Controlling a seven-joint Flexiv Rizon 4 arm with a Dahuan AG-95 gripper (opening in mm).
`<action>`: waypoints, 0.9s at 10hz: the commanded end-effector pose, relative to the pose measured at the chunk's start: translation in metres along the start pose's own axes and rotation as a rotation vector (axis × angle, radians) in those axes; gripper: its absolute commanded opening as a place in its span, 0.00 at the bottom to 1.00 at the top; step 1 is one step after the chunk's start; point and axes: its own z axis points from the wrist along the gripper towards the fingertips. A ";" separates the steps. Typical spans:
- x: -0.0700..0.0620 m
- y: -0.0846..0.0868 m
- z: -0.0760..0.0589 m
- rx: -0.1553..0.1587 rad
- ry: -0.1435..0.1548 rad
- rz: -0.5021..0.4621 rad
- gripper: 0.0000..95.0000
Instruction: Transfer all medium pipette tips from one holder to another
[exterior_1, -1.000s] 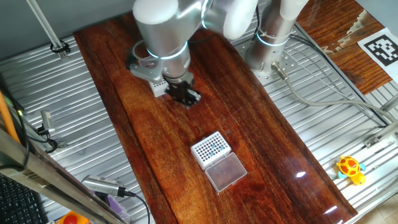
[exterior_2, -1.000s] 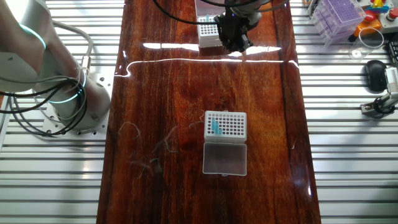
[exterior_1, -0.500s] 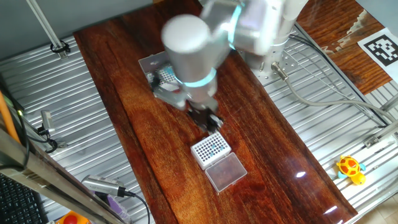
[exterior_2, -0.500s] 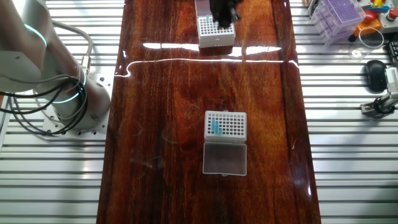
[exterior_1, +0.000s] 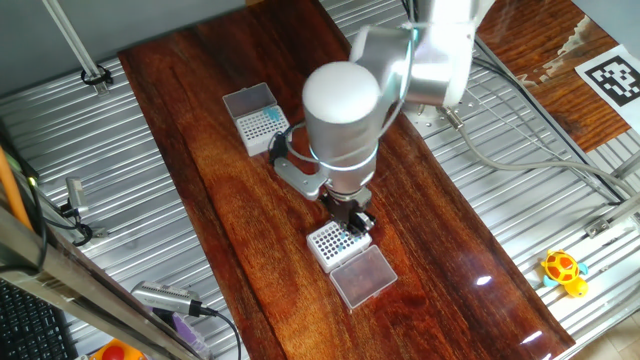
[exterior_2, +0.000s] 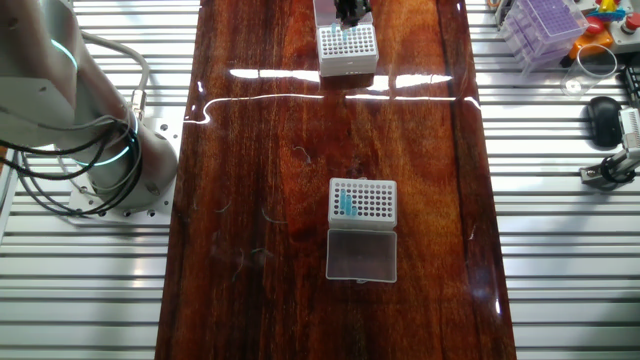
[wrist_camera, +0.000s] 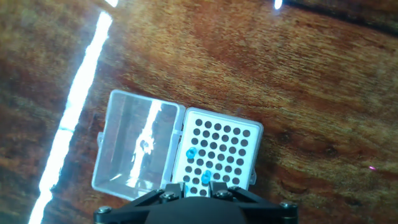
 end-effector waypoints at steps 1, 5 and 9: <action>-0.002 -0.002 0.007 0.010 -0.005 0.001 0.20; -0.002 -0.005 0.015 0.025 -0.010 -0.002 0.20; -0.003 -0.008 0.021 0.035 -0.016 -0.010 0.20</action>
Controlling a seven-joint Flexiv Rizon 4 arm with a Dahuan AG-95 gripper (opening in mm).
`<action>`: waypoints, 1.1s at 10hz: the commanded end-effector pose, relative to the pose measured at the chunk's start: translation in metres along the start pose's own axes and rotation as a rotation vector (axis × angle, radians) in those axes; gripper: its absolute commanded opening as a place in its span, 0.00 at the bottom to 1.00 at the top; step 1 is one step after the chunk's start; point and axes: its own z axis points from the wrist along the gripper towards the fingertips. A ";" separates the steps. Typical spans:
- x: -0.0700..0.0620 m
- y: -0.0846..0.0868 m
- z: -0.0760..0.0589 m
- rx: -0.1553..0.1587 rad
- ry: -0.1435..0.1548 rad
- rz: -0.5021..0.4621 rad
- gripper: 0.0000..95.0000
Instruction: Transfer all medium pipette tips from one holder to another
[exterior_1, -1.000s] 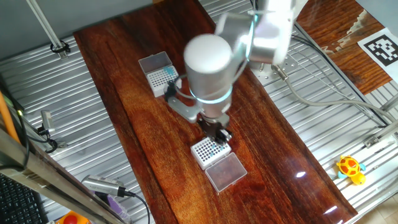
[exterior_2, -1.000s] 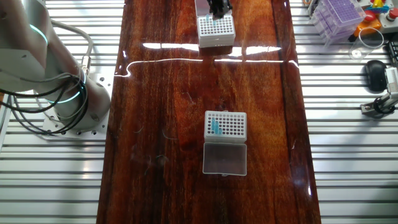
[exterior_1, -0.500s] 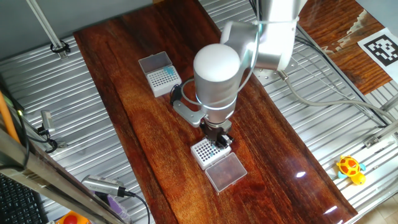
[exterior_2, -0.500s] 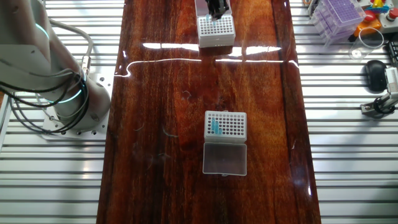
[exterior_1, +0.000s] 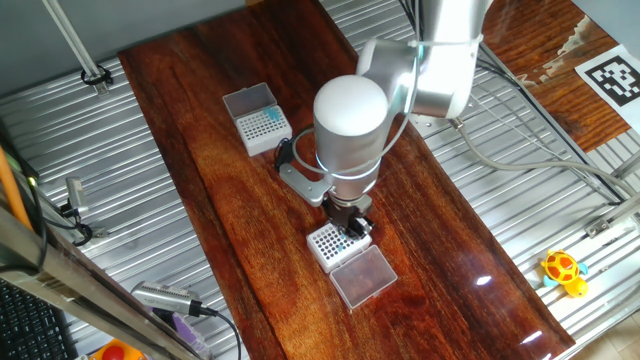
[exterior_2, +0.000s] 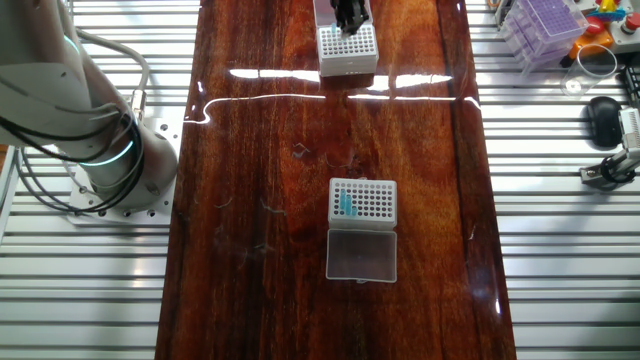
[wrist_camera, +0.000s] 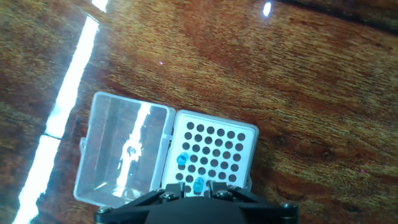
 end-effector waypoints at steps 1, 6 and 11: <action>0.000 0.000 0.001 0.005 -0.001 0.002 0.00; 0.000 -0.001 0.001 0.009 -0.001 -0.007 0.00; 0.004 0.003 -0.026 0.005 0.014 -0.011 0.00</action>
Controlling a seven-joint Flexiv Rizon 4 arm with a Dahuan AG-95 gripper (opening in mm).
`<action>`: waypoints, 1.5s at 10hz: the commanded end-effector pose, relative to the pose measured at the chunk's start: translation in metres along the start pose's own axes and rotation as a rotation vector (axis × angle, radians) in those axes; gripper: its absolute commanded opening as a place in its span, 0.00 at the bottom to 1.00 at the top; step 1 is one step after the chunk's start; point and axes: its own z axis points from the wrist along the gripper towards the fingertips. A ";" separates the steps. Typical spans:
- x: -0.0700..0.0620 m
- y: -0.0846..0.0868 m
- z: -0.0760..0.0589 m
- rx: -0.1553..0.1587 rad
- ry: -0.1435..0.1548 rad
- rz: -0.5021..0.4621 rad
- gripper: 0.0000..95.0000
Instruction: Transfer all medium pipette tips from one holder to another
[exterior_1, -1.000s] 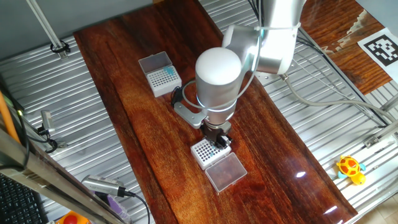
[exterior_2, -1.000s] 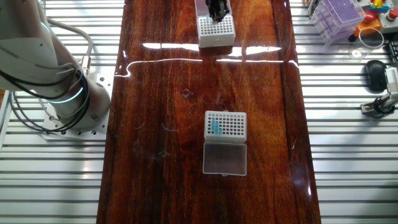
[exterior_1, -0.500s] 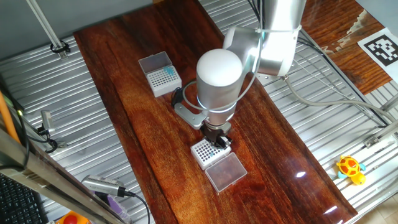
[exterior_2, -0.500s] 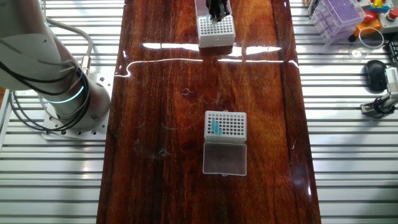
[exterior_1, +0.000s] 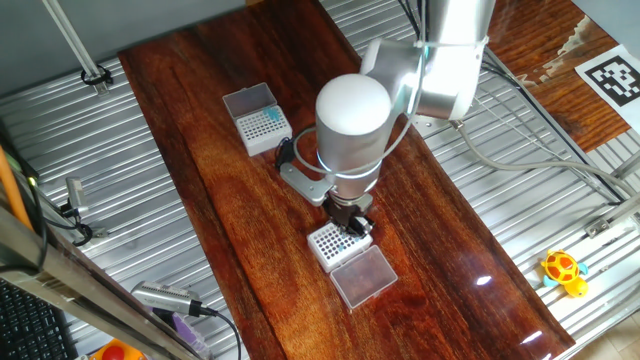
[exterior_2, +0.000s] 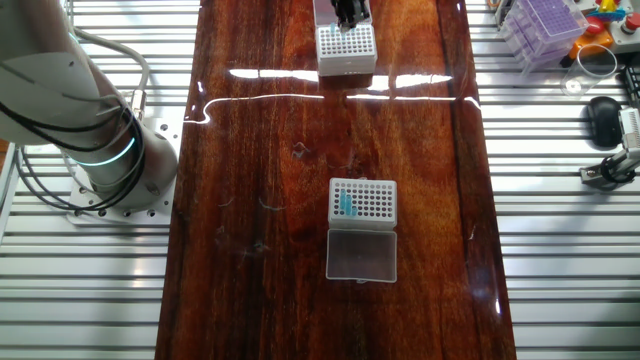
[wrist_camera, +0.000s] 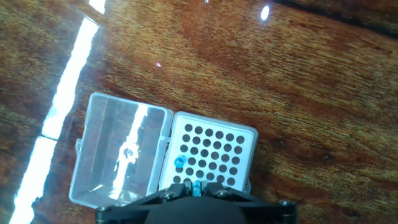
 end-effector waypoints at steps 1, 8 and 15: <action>0.003 0.002 -0.013 -0.004 0.005 -0.002 0.00; 0.020 -0.053 -0.053 -0.017 0.033 -0.129 0.00; 0.054 -0.161 -0.067 -0.010 0.046 -0.298 0.00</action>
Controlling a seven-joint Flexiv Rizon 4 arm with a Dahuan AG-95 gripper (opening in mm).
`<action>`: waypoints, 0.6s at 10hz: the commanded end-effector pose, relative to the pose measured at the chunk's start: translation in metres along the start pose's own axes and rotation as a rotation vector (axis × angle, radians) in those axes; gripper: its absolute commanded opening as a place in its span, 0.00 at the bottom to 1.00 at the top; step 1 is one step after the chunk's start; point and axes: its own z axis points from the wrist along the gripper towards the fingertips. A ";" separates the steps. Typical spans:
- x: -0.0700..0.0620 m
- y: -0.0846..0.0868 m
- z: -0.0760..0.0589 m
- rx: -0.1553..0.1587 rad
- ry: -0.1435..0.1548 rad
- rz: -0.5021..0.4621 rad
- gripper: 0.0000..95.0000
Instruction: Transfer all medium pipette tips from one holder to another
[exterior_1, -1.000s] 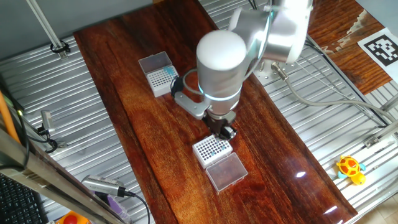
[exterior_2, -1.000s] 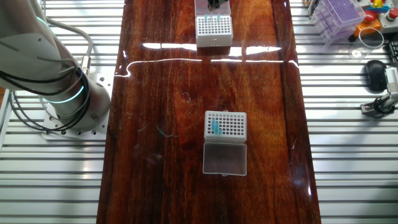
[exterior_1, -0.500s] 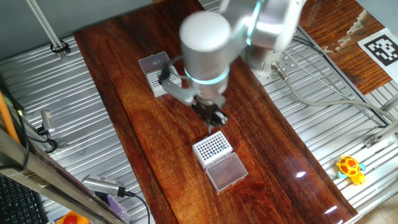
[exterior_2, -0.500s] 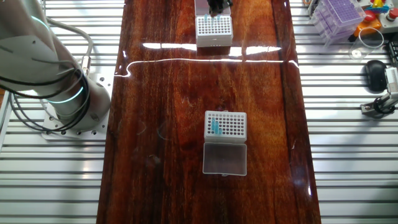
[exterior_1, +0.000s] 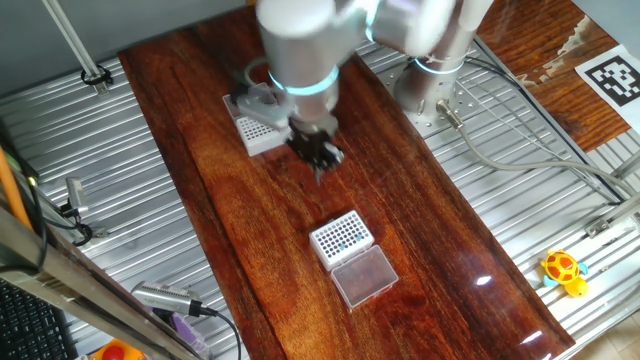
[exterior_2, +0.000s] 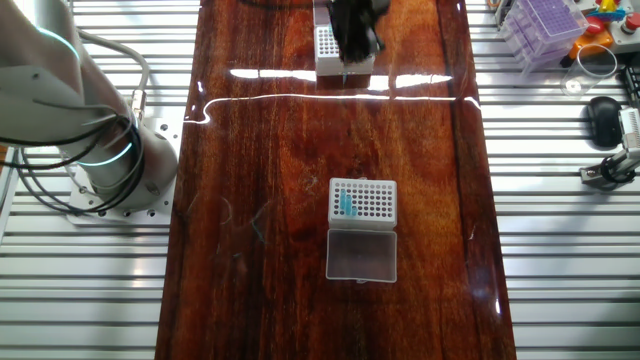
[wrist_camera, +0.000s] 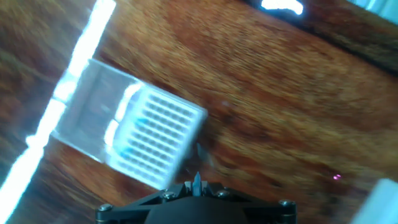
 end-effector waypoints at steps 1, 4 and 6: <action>0.009 -0.010 -0.002 0.009 0.005 -0.021 0.00; 0.009 -0.010 -0.002 0.025 -0.027 0.056 0.00; 0.009 -0.010 -0.002 0.045 -0.063 0.194 0.00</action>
